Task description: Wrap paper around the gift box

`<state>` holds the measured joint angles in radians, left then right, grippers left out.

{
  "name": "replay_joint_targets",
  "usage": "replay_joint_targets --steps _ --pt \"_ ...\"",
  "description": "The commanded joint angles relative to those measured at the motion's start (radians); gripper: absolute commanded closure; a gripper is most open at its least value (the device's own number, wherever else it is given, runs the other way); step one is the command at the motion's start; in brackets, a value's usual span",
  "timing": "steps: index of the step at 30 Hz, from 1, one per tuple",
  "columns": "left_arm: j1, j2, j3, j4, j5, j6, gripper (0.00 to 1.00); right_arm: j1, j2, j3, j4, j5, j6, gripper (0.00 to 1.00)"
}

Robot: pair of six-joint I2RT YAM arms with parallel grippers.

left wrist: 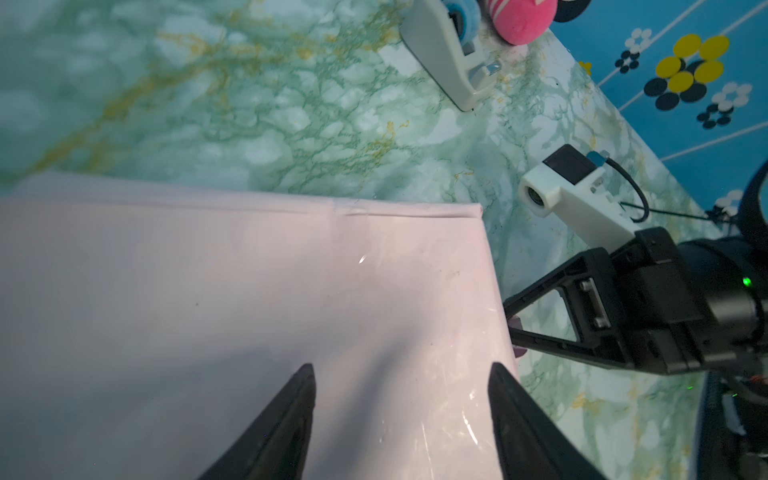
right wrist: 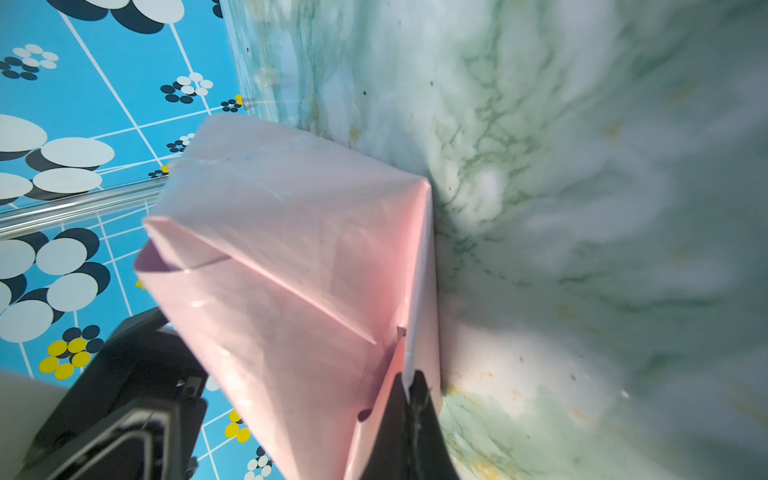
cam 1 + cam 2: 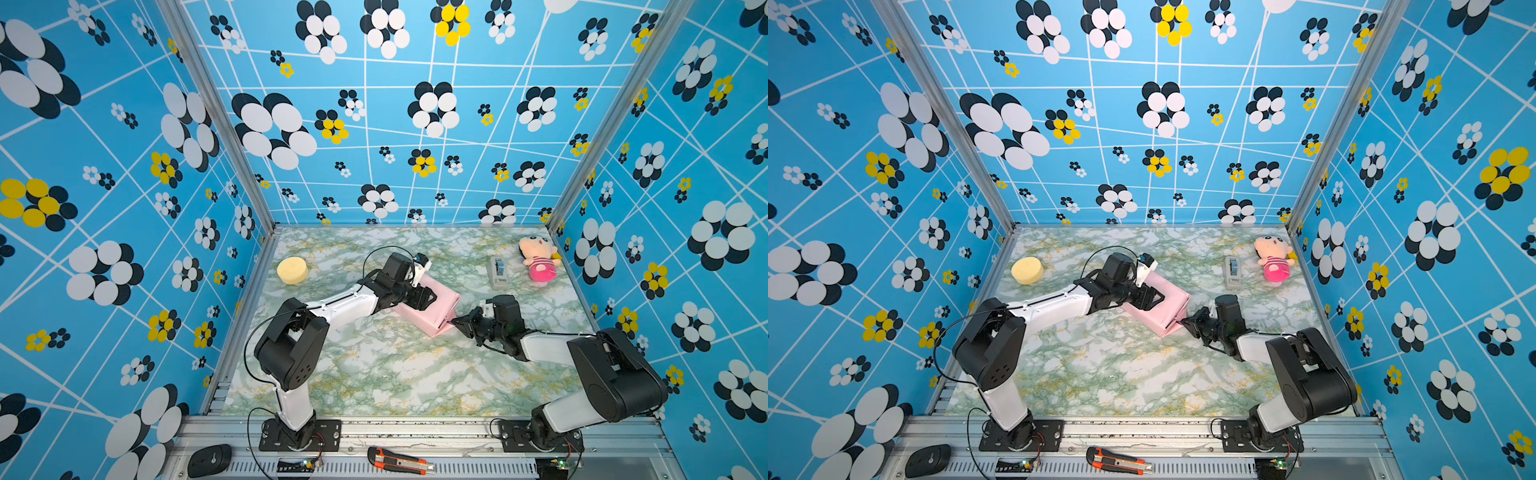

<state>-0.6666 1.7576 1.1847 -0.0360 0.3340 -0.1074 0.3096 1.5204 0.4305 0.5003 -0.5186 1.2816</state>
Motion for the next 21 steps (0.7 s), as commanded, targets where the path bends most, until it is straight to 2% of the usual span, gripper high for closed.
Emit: replay_joint_targets --steps 1,6,9,14,18,21 --pt "-0.068 -0.098 -0.03 -0.019 -0.103 0.244 0.22 0.009 -0.018 0.025 -0.026 0.011 0.024 1.0" --pt "-0.204 -0.146 -0.163 0.067 -0.276 0.547 0.11 0.01 -0.026 0.039 -0.041 0.01 0.025 1.0" --pt "-0.256 -0.108 -0.172 0.078 -0.4 0.641 0.02 0.011 -0.023 0.045 -0.045 0.004 0.03 1.0" --pt "-0.315 -0.027 -0.145 0.08 -0.511 0.69 0.01 0.013 -0.022 0.042 -0.045 -0.001 0.036 1.0" --pt "-0.344 0.014 -0.125 0.113 -0.578 0.657 0.01 0.013 -0.023 0.04 -0.039 -0.006 0.042 1.0" --pt "-0.369 0.046 -0.094 0.118 -0.672 0.638 0.01 0.013 -0.022 0.04 -0.036 -0.009 0.048 1.0"
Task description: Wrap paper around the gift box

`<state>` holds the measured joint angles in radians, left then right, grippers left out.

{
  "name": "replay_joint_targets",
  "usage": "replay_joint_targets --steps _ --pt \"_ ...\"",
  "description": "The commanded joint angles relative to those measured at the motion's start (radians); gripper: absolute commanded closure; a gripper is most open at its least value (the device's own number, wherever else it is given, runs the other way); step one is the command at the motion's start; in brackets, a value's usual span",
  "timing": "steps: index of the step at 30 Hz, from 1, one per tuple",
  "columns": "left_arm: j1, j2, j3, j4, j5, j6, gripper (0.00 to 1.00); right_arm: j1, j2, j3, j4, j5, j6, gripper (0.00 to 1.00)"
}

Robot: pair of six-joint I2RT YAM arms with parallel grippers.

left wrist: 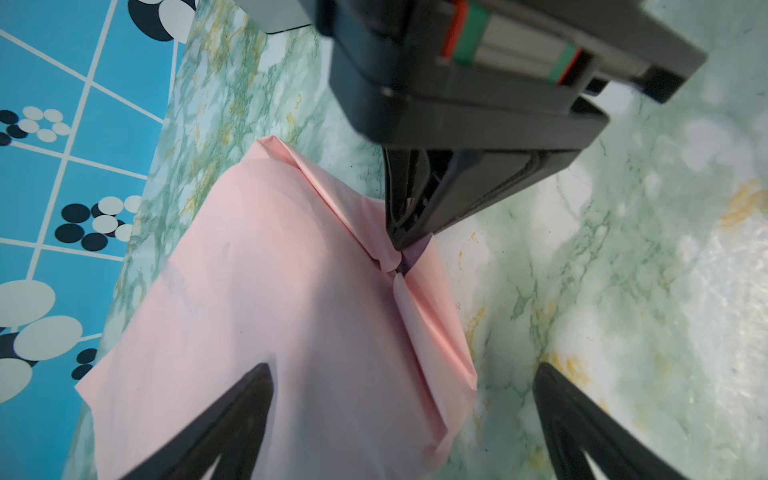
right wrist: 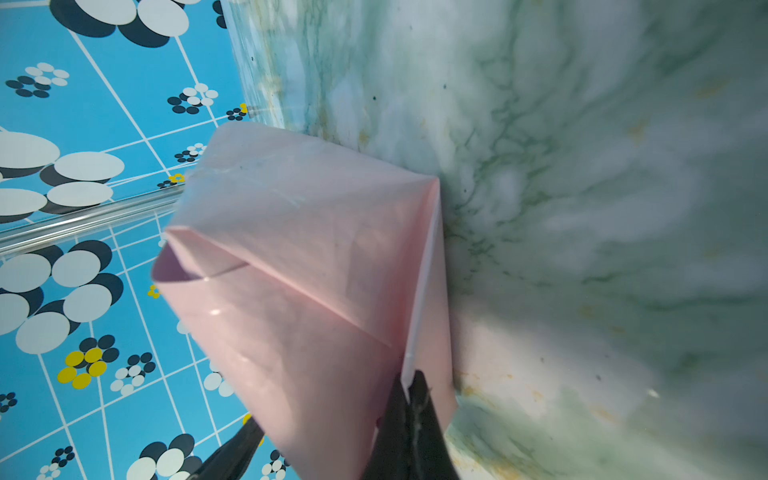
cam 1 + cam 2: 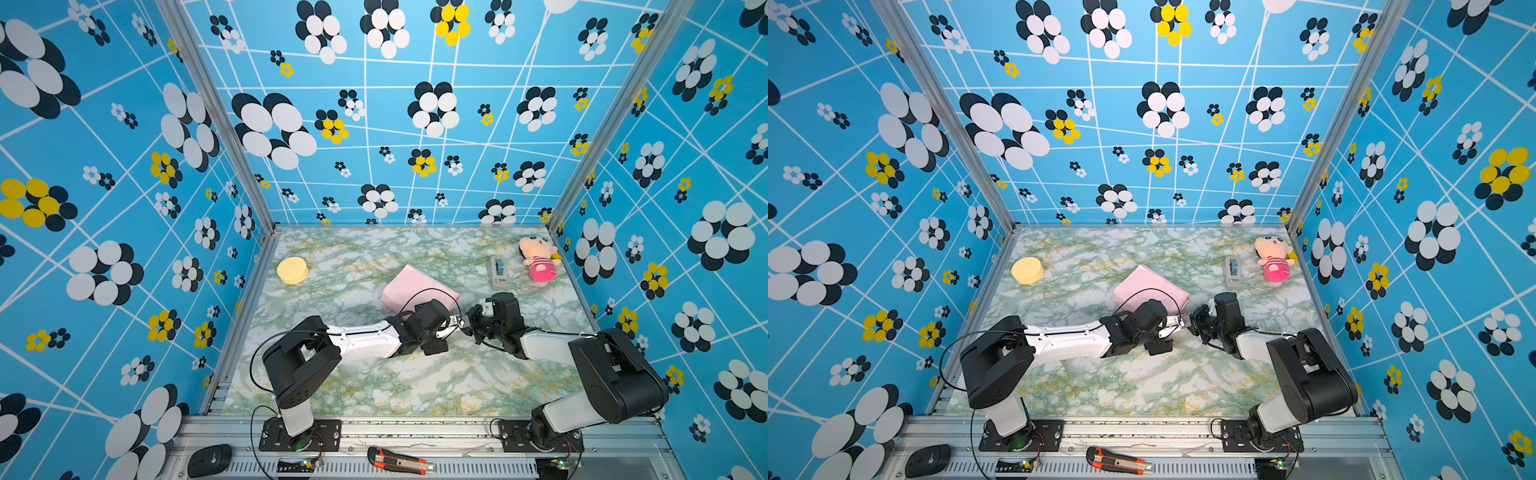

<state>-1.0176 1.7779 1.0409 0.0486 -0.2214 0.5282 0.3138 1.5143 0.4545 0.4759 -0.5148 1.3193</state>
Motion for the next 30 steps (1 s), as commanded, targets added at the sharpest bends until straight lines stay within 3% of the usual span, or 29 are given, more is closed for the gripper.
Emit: replay_joint_targets --steps 1,10,22,30 --pt "-0.026 0.037 0.056 0.043 -0.155 0.0 0.01 0.008 -0.014 0.017 -0.006 -0.014 0.015 1.0" --pt "-0.039 0.11 0.057 0.062 -0.27 -0.071 0.01 0.01 -0.011 0.012 0.034 -0.028 0.047 1.0" --pt "-0.039 0.137 0.009 0.065 -0.297 -0.195 0.22 0.017 -0.009 0.006 0.095 -0.031 0.077 1.0" --pt "-0.021 0.133 -0.032 0.058 -0.26 -0.272 0.3 0.016 -0.001 -0.006 0.149 -0.027 0.08 0.91"
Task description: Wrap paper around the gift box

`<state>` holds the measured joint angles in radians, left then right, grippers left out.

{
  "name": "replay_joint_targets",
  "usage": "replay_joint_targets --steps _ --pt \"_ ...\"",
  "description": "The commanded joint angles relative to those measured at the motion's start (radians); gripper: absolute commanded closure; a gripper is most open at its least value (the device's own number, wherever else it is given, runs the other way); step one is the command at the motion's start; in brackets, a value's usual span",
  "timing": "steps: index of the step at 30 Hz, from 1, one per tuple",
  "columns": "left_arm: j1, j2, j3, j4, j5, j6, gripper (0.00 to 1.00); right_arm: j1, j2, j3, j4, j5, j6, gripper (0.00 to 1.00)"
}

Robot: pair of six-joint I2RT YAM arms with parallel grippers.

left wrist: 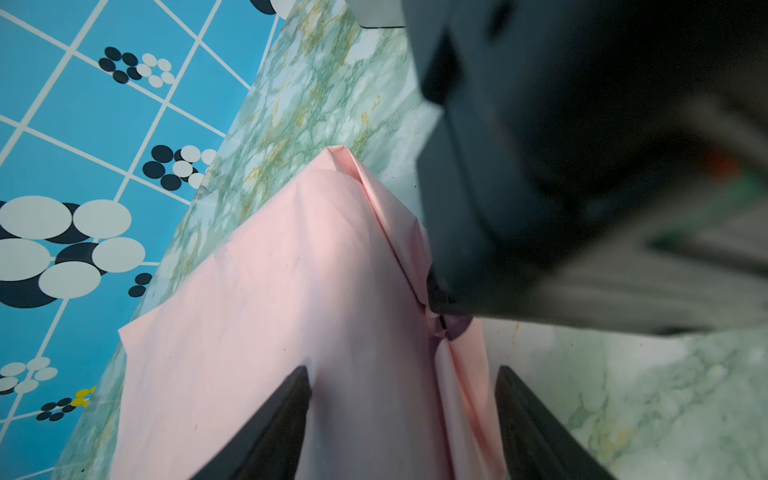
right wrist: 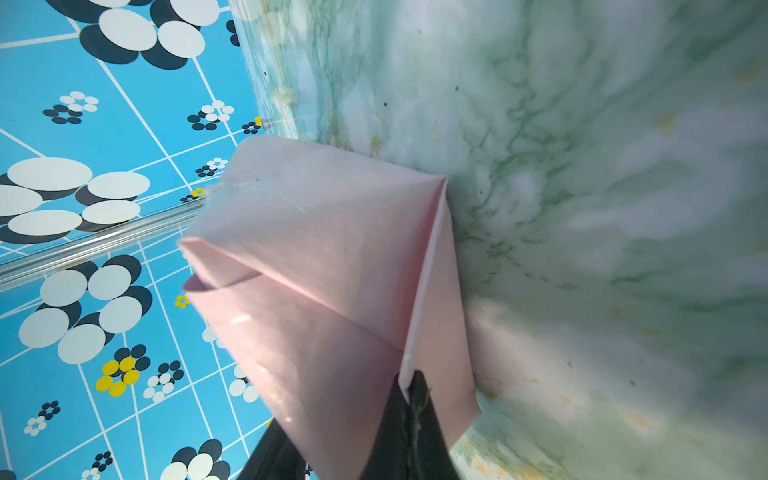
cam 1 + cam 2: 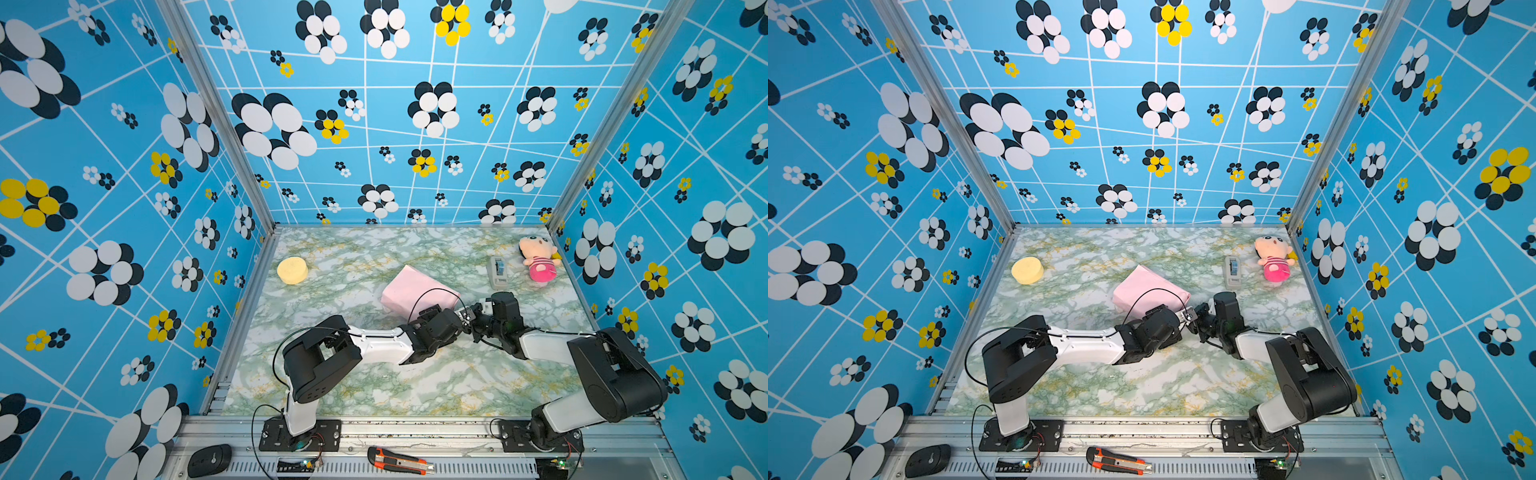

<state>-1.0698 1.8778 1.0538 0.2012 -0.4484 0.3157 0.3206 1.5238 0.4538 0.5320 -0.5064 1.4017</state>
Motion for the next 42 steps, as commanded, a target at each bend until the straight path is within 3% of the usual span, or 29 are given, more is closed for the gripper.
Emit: replay_joint_targets --steps 1,5,9,12,16,18,24,29,34,42 --pt "0.033 0.032 -0.048 -0.094 -0.031 -0.066 0.3 0.009 -0.012 -0.006 0.099 -0.033 -0.003 0.89" --pt "0.037 0.031 -0.063 -0.101 -0.018 -0.095 0.32 -0.002 -0.034 -0.016 0.107 -0.029 -0.019 0.71" --pt "0.045 0.025 -0.07 -0.109 -0.005 -0.125 0.35 -0.046 -0.094 -0.054 0.089 -0.029 -0.044 0.64" --pt "0.052 0.014 -0.079 -0.106 0.014 -0.14 0.37 -0.069 -0.152 -0.08 -0.015 -0.009 -0.089 0.63" --pt "0.065 -0.001 -0.095 -0.088 0.036 -0.154 0.38 -0.065 -0.143 -0.088 -0.092 0.024 -0.115 0.76" --pt "0.071 -0.002 -0.094 -0.092 0.043 -0.159 0.39 -0.063 -0.119 -0.08 -0.141 0.039 -0.139 0.77" --pt "0.08 -0.016 -0.092 -0.088 0.076 -0.173 0.39 -0.062 -0.099 0.004 -0.357 0.06 -0.227 0.57" --pt "0.085 -0.018 -0.089 -0.077 0.09 -0.179 0.4 -0.053 -0.036 0.031 -0.329 0.045 -0.213 0.54" --pt "0.087 -0.022 -0.09 -0.069 0.097 -0.181 0.4 -0.049 0.05 0.108 -0.339 0.011 -0.275 0.54" --pt "0.096 -0.023 -0.09 -0.059 0.115 -0.186 0.4 -0.053 0.142 0.177 -0.276 -0.12 -0.325 0.56"
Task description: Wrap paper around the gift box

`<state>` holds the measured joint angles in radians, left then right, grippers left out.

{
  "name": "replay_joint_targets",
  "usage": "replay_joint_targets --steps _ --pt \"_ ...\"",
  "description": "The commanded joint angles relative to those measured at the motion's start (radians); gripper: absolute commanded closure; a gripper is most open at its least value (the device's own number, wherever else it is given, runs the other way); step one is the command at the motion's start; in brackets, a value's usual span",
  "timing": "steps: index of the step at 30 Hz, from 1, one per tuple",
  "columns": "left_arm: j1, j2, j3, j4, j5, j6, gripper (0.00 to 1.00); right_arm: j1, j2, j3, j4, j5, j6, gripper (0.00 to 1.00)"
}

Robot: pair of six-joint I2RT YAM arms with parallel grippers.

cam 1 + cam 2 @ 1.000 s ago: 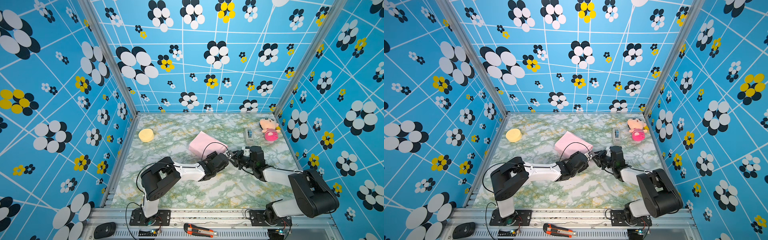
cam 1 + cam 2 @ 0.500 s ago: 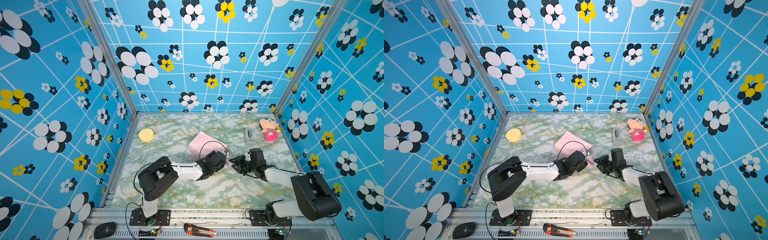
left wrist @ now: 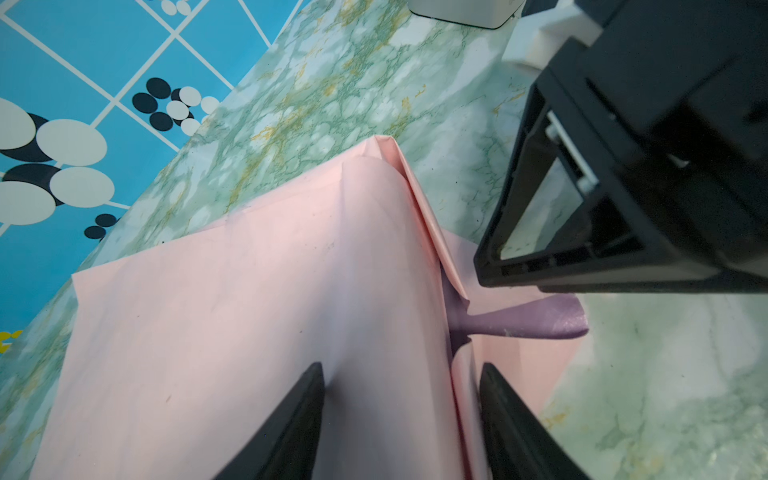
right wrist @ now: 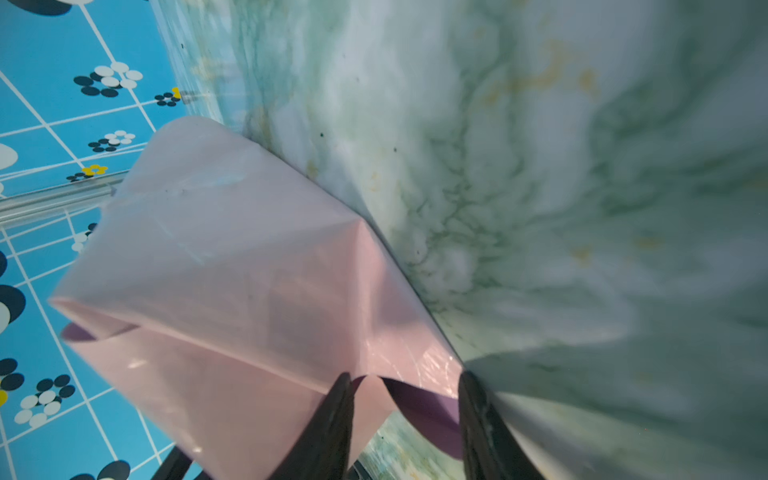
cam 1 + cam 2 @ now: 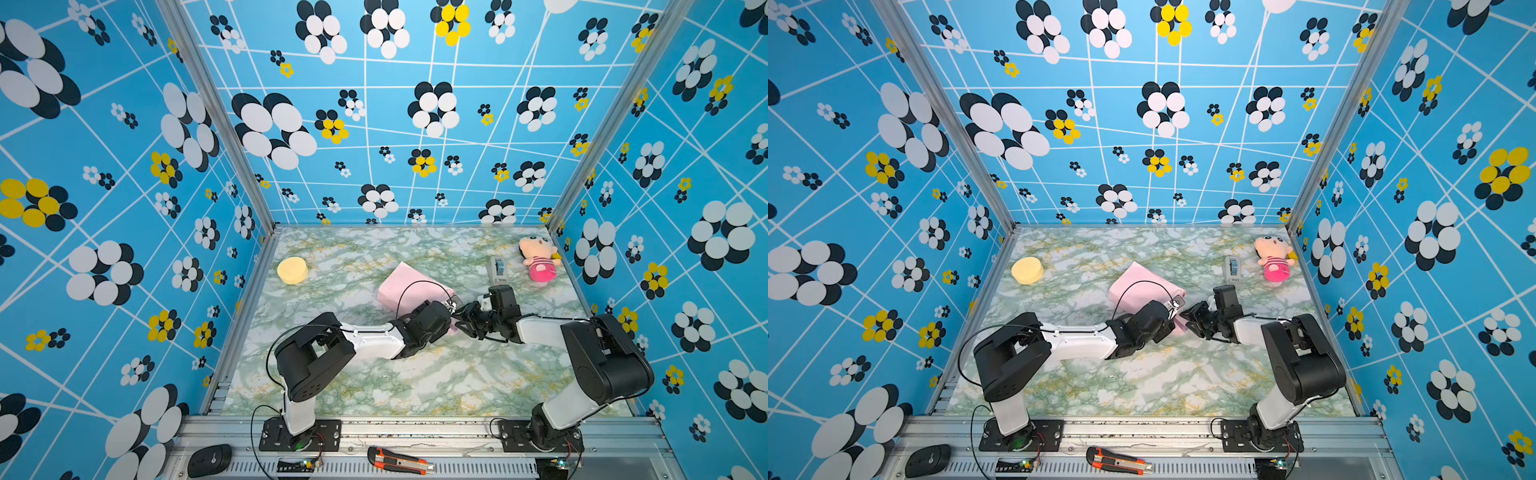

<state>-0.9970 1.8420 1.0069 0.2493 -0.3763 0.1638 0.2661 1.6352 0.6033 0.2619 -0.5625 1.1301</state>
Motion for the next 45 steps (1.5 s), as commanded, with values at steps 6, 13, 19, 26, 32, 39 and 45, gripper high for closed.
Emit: replay_joint_targets --steps 6,13,19,26,32,39,45 --pt "0.028 0.014 -0.042 -0.107 0.05 -0.041 0.4 -0.015 0.026 0.106 -0.169 -0.056 -0.194 0.56" --pt "0.032 0.014 -0.039 -0.107 0.06 -0.044 0.41 -0.024 -0.096 0.184 -0.517 0.115 -0.372 0.5" --pt "0.032 0.014 -0.036 -0.105 0.068 -0.047 0.41 -0.025 0.003 0.228 -0.499 0.046 -0.404 0.5" --pt "0.034 0.013 -0.029 -0.107 0.072 -0.049 0.41 -0.013 0.103 0.253 -0.487 -0.034 -0.431 0.52" --pt "0.034 0.014 -0.028 -0.108 0.077 -0.055 0.41 -0.004 0.175 0.254 -0.385 -0.15 -0.387 0.54" --pt "0.036 0.014 -0.03 -0.11 0.079 -0.06 0.41 -0.008 0.198 0.237 -0.228 -0.223 -0.308 0.55" --pt "0.038 0.014 -0.031 -0.111 0.083 -0.064 0.41 -0.017 0.141 0.307 -0.424 -0.067 -0.476 0.52"
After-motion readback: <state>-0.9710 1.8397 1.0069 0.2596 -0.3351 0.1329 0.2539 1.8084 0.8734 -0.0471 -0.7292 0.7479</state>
